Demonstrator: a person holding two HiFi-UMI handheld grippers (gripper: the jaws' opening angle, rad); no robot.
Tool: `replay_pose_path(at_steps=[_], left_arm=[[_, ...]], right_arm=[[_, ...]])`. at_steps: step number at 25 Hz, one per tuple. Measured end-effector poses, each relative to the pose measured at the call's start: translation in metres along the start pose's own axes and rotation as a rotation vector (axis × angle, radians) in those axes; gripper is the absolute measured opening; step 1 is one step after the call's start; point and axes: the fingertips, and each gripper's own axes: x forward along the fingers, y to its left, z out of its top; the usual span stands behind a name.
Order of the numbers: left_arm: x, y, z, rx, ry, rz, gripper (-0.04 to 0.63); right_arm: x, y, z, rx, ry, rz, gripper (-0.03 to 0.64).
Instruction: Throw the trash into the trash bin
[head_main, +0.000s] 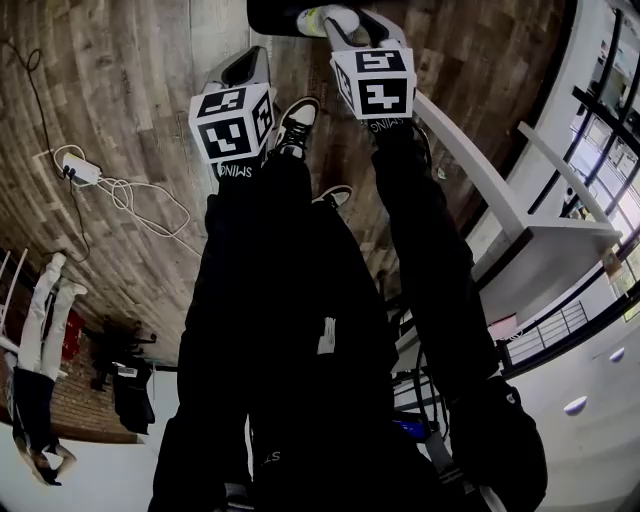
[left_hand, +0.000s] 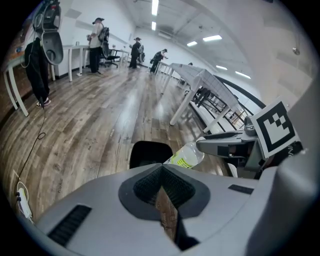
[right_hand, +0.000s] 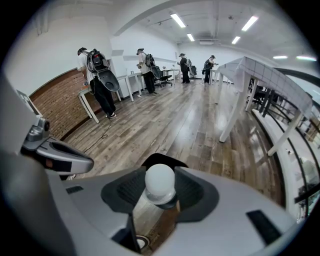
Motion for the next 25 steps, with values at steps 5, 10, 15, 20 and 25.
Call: replay_pose_path(at_steps=[5,10,15,20,25], left_arm=[[0.003,0.0,-0.005,0.002,0.003,-0.002,0.002],[0.005,0.003,-0.006,-0.002,0.006,-0.003,0.002],[0.002,0.005,-0.007,-0.002,0.006,-0.004,0.002],[-0.002,0.004,-0.011,-0.003,0.012,-0.002,0.002],[-0.005,-0.005,-0.01,0.007,0.013,-0.01,0.002]], right_arm=[[0.007,-0.005,-0.004,0.006,0.002,-0.01,0.189],[0.012,-0.007,-0.002,0.016,-0.008,-0.023,0.19],[0.01,-0.002,0.002,0.014,-0.021,-0.014,0.196],[0.004,-0.001,0.002,0.017,-0.027,-0.012,0.193],[-0.009,0.0,0.002,0.016,-0.035,-0.013,0.174]])
